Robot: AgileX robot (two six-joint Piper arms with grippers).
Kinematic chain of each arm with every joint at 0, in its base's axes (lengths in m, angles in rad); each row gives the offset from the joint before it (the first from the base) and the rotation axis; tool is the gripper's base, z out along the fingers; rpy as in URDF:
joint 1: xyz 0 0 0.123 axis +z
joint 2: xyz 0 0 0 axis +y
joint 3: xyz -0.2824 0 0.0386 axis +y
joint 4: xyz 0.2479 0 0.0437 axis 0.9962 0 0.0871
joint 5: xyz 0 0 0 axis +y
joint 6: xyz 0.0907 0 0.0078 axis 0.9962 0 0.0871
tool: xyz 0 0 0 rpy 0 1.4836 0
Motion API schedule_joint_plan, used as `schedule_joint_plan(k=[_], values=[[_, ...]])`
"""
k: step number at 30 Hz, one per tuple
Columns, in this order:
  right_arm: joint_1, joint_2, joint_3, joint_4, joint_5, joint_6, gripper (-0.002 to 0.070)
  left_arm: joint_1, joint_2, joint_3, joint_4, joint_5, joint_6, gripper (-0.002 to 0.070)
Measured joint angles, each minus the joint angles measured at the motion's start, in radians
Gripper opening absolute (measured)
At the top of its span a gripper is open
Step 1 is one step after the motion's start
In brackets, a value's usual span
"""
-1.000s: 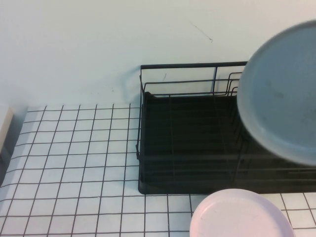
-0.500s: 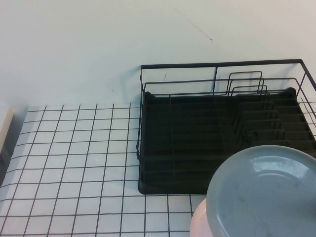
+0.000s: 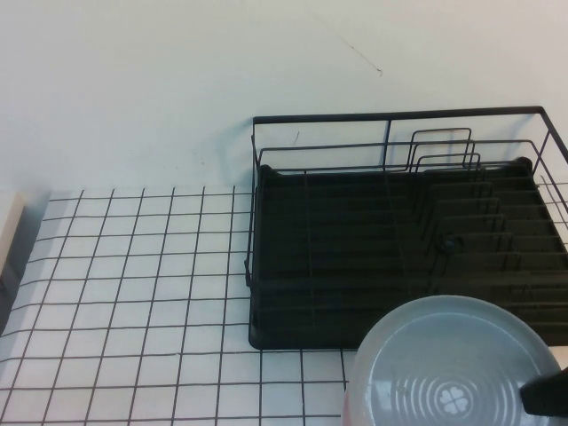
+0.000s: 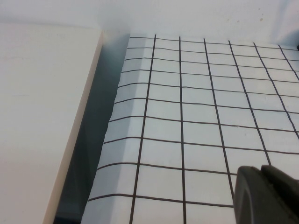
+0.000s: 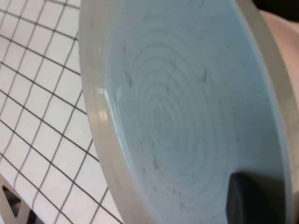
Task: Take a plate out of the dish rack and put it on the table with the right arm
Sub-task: Place the plate from the table
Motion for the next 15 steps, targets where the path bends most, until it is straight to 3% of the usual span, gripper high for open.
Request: schedule_joint_plan(k=[7, 9, 15], values=[[0.0, 0.129, 0.0, 0.045, -0.006, -0.133, 0.0136, 0.0, 0.0, 0.0, 0.0, 0.0, 0.0, -0.0003], [0.0, 0.15, 0.0, 0.056, -0.006, -0.152, 0.0196, 0.0, 0.0, 0.0, 0.0, 0.0, 0.0, -0.0003], [0.0, 0.176, -0.01, 0.054, 0.021, -0.204, 0.0468, 0.0, 0.0, 0.0, 0.0, 0.0, 0.0, -0.0003]])
